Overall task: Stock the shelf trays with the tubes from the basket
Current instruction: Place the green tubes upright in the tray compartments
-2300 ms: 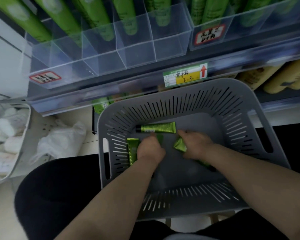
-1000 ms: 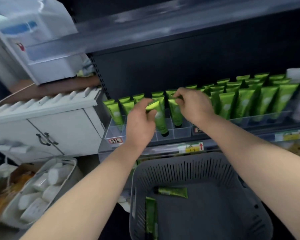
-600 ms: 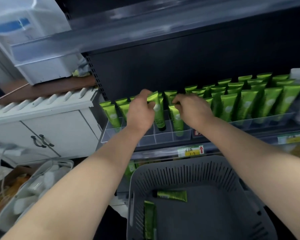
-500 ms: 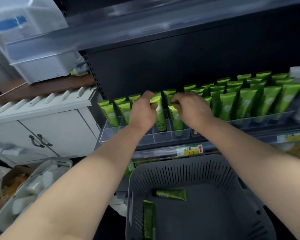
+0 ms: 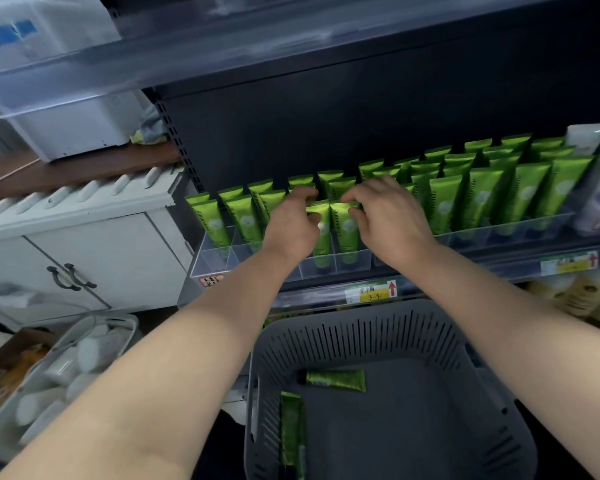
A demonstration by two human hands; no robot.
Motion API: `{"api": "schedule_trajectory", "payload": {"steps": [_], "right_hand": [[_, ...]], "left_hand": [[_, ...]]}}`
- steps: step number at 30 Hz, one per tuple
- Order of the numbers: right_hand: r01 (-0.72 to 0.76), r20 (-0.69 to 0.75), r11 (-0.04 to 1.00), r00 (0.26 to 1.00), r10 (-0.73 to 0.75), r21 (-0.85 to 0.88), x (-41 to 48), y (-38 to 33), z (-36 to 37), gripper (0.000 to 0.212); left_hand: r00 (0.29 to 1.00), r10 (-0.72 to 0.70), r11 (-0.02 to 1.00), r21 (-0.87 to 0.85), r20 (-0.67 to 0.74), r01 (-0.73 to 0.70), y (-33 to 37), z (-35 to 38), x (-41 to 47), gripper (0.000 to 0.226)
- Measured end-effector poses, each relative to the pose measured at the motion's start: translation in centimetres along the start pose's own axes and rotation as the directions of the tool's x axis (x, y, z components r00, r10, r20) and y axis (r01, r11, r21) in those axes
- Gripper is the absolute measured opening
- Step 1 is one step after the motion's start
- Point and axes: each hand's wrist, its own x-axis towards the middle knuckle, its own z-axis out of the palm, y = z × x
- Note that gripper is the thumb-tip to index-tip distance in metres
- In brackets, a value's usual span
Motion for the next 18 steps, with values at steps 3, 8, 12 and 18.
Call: {"api": "schedule_trajectory", "payload": {"steps": [3, 8, 12, 18], "right_hand": [[-0.002, -0.028, 1.000, 1.000, 0.002, -0.015, -0.4, -0.2, -0.1, 0.021], [0.006, -0.036, 0.999, 0.999, -0.007, -0.032, -0.8, -0.8, -0.5, 0.022], [0.005, -0.029, 1.000, 1.000, -0.006, -0.026, -1.4, -1.6, -1.1, 0.022], [0.032, -0.034, 0.999, 0.999, -0.033, -0.043, -2.5, -2.5, -1.6, 0.022]], "left_hand": [[0.998, 0.051, 0.999, 0.016, -0.038, -0.050, 0.4, -0.2, -0.4, 0.041], [0.989, 0.086, 0.996, 0.031, -0.120, -0.083, 0.7, -0.9, -1.1, 0.040], [0.977, 0.121, 0.993, 0.036, -0.173, -0.117, 1.0, -1.4, -2.2, 0.044], [0.953, 0.158, 0.987, 0.074, -0.257, -0.144, 1.1, -2.1, -4.1, 0.047]]}}
